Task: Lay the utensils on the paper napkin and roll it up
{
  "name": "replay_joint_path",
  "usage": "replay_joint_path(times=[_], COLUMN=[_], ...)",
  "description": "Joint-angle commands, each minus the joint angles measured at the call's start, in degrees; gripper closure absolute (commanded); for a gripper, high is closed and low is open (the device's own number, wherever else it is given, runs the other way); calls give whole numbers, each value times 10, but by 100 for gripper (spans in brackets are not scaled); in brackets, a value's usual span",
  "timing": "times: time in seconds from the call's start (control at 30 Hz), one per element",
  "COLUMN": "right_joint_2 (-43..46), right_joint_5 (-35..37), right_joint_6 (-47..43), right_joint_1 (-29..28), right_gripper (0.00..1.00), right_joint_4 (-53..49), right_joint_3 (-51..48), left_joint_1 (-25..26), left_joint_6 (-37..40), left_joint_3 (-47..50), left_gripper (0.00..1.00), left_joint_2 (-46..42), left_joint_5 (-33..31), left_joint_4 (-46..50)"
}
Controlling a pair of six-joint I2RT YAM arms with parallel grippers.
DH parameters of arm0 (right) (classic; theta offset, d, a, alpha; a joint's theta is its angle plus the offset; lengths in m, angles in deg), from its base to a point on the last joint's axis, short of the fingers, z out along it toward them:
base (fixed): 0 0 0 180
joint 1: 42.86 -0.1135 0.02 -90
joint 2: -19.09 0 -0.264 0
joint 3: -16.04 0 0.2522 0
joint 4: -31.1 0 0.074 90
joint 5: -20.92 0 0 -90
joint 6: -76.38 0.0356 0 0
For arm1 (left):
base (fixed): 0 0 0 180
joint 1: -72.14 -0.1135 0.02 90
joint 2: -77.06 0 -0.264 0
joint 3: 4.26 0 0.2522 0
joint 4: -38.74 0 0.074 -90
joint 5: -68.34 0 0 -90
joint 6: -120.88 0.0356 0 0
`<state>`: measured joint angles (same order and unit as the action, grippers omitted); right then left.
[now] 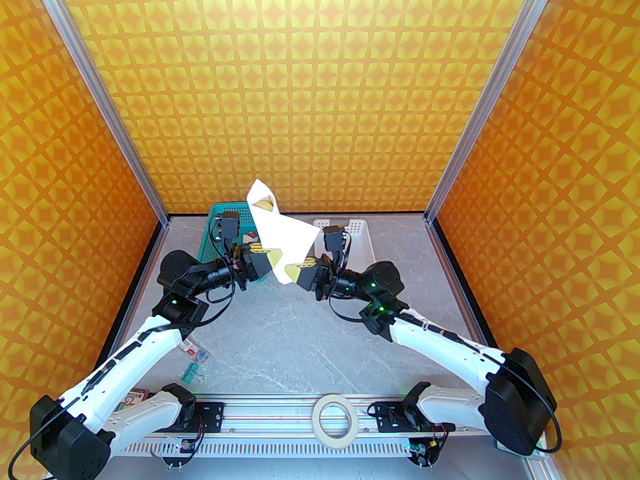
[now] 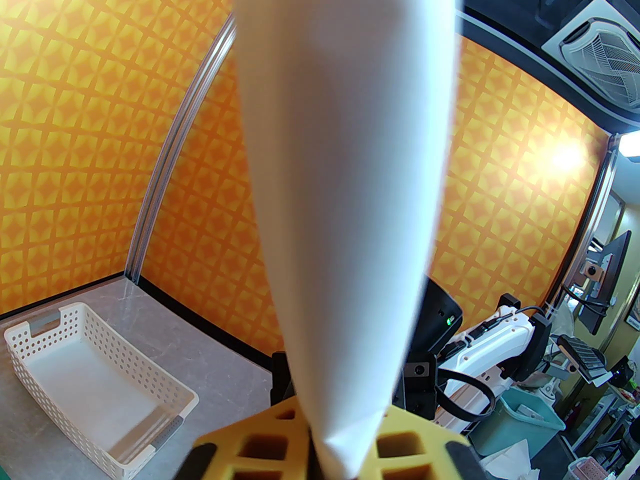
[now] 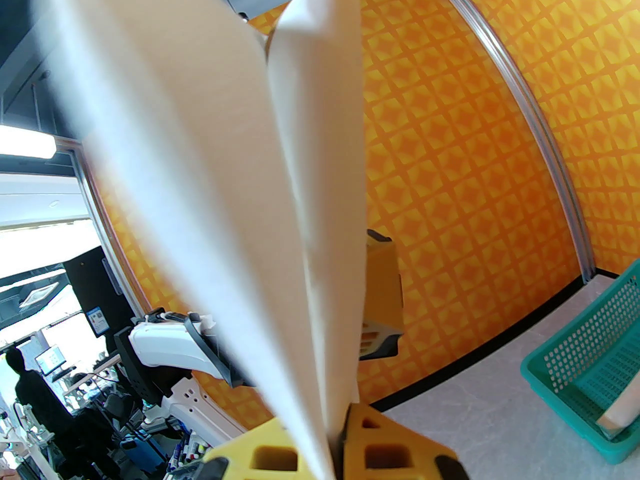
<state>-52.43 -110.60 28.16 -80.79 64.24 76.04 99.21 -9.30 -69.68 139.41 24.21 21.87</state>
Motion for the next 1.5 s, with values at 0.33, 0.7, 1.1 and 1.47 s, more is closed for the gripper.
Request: replay_joint_path(times=[0.33, 0.7, 1.1, 1.47], right_joint_2=[102, 82, 57, 58], right_joint_5=[-23, -60, -47, -54], right_joint_6=[-53, -122, -108, -93], right_joint_1=[61, 103, 105, 111], right_gripper=[37, 12, 52, 66], right_joint_4=[-149, -232, -211, -195], right_joint_3=[6, 161, 187, 190], left_joint_1=[4, 12, 23, 27], left_joint_6=[5, 17, 27, 33], left_joint_3=[-19, -10, -14, -15], left_gripper=[100, 100, 100, 100], left_joint_2=[-8, -14, -15, -14], left_joint_5=[3, 4, 8, 9], left_joint_4=[-13, -2, 4, 11])
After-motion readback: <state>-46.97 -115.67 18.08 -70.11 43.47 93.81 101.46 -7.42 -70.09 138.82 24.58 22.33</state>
